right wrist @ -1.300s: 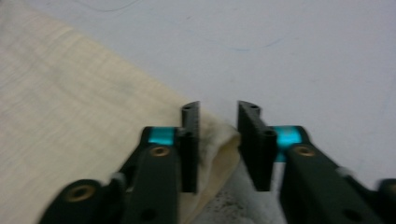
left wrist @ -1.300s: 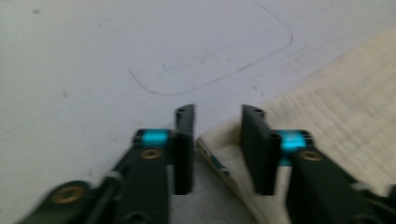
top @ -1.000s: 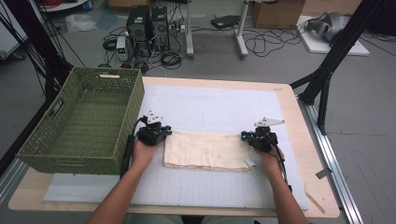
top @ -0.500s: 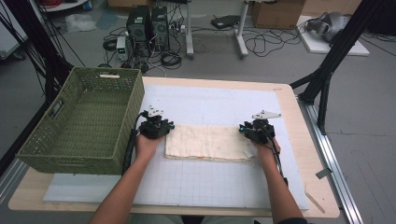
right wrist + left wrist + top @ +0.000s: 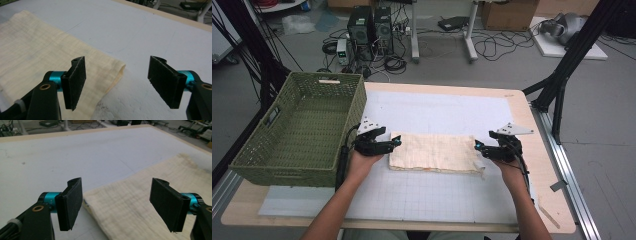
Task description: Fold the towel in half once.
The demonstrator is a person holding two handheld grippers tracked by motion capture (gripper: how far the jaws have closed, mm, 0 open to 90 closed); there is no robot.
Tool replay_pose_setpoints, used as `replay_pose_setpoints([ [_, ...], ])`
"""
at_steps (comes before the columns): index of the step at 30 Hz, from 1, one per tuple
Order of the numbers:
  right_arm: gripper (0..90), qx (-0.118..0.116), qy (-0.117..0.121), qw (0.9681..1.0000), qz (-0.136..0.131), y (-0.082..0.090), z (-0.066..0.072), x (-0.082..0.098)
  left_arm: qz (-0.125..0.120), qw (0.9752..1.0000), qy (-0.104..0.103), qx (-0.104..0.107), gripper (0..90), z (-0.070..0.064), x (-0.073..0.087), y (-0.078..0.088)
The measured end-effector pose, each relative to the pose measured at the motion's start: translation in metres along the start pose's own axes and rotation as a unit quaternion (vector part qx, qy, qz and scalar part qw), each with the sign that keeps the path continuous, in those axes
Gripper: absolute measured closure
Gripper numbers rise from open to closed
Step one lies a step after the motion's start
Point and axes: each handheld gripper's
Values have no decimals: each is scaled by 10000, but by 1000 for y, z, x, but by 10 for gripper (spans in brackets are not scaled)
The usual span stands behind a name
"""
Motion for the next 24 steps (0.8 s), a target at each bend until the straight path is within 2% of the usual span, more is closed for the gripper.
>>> replay_pose_setpoints([
  [3,282,-53,31,10000,-47,8,0,2,-75,10000,28,26,194,-1,-1,2],
  [4,236,-27,13,9999,-127,15,-1,5,-136,9999,53,60,189,-3,-2,5],
  [6,220,94,49,9997,-207,20,-3,10,-177,9998,-11,113,189,-5,-3,8],
  [7,214,121,36,9997,-202,21,-4,11,-177,9998,-11,113,189,-5,-3,8],
  [8,206,126,11,9997,-205,22,-6,14,-280,9995,-24,175,189,-6,-3,9],
  [13,184,149,-127,9993,-331,24,-10,14,-343,9991,100,239,190,-6,-1,10],
  [15,168,286,-191,9987,-364,24,-11,14,-343,9990,118,276,190,-5,-1,9],
  [21,164,173,-366,9984,-401,27,-14,14,-273,9994,95,187,192,-5,0,10],
  [24,163,105,-341,9985,-417,27,-13,14,-257,9994,105,223,196,-5,1,9],
])
Point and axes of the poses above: each handheld gripper's, and its own axes: y roughly backward along the jaws, x roughly out of its underside, z roughly to its left, and after that the axes turned 10 degrees about -y, right-handed
